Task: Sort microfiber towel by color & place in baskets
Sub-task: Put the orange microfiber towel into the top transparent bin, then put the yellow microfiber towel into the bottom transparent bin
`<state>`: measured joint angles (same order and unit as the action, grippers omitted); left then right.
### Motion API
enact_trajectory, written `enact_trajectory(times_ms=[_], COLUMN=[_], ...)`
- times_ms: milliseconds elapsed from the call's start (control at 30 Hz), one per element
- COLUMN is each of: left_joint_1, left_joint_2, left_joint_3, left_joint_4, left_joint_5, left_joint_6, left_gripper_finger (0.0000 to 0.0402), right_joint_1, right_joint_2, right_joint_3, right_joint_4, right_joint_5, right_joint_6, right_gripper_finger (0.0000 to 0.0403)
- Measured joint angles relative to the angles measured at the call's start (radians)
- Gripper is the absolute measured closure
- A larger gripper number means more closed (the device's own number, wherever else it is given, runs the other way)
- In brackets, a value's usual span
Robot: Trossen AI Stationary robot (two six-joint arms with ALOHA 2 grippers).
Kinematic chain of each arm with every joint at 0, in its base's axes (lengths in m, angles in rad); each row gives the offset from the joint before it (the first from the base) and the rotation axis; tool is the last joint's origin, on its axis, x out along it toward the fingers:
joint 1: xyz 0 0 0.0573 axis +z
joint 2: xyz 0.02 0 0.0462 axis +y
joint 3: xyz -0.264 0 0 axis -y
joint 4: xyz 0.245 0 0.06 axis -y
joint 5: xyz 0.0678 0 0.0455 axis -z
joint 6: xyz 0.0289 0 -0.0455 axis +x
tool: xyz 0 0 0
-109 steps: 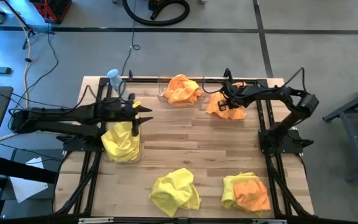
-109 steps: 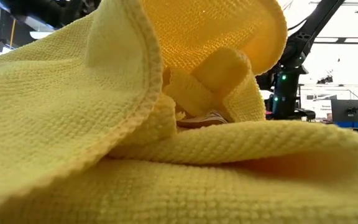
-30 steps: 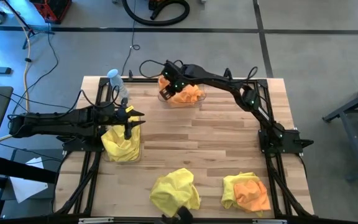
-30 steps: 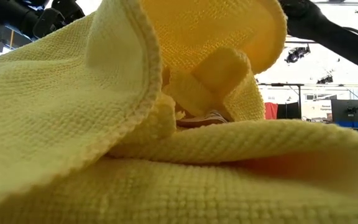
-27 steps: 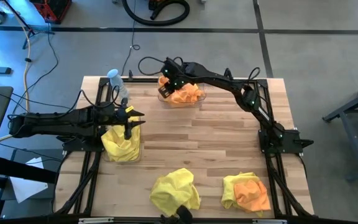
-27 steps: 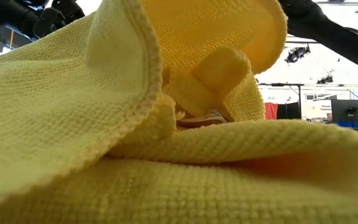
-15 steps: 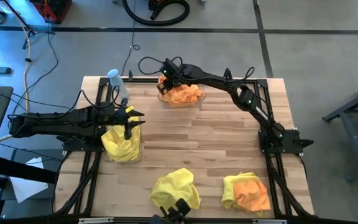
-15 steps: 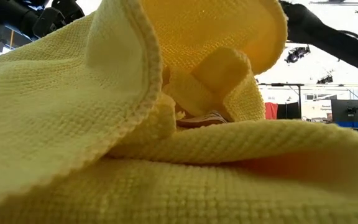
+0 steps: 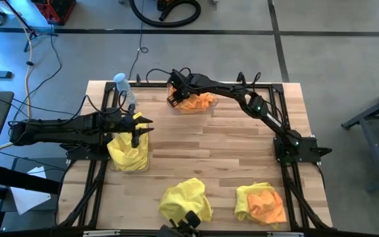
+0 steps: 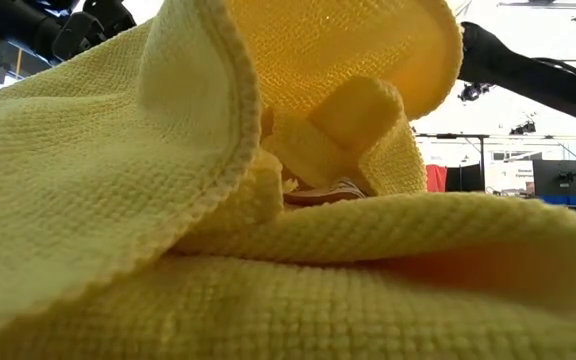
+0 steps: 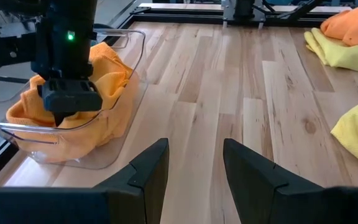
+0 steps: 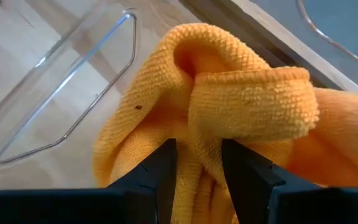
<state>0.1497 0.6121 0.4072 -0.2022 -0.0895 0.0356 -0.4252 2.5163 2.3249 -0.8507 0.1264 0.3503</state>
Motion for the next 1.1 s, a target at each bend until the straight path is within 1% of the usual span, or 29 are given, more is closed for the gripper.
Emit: enact_trajectory(times_ms=[100,233,367,500,667,767,1033,1100], left_joint_1=[0.0,0.0,0.0,0.0,0.0,0.0,0.0,0.0], left_joint_2=[0.0,0.0,0.0,0.0,0.0,0.0,0.0,0.0], left_joint_3=[0.0,0.0,0.0,0.0,0.0,0.0,0.0,0.0], left_joint_4=[-0.009,-0.013,-0.013,-0.013,-0.012,-0.016,-0.02,-0.021], left_joint_5=[0.0,0.0,0.0,0.0,-0.001,-0.002,-0.002,-0.002], left_joint_6=[-0.006,-0.006,-0.006,-0.006,-0.006,-0.009,-0.026,-0.032], left_gripper_finger=[0.0259,0.0259,0.0259,0.0259,0.0259,0.0259,0.0259,0.0259], right_joint_1=[0.0,0.0,0.0,0.029,0.122,0.194,0.395,0.442], right_joint_2=[-0.017,-0.074,-0.142,-0.219,-0.269,-0.282,-0.283,-0.283], right_joint_3=[0.002,0.003,0.004,0.005,0.002,0.002,0.0,0.0], right_joint_4=[-0.006,-0.028,-0.093,-0.184,-0.33,-0.401,-0.495,-0.527], right_joint_5=[-0.003,-0.013,-0.026,-0.025,0.032,0.04,0.117,0.158], right_joint_6=[-0.003,-0.018,-0.032,-0.038,-0.045,-0.045,-0.01,0.018], right_gripper_finger=[0.0279,0.0279,0.0279,0.0279,0.0279,0.0279,0.0279,0.0279])
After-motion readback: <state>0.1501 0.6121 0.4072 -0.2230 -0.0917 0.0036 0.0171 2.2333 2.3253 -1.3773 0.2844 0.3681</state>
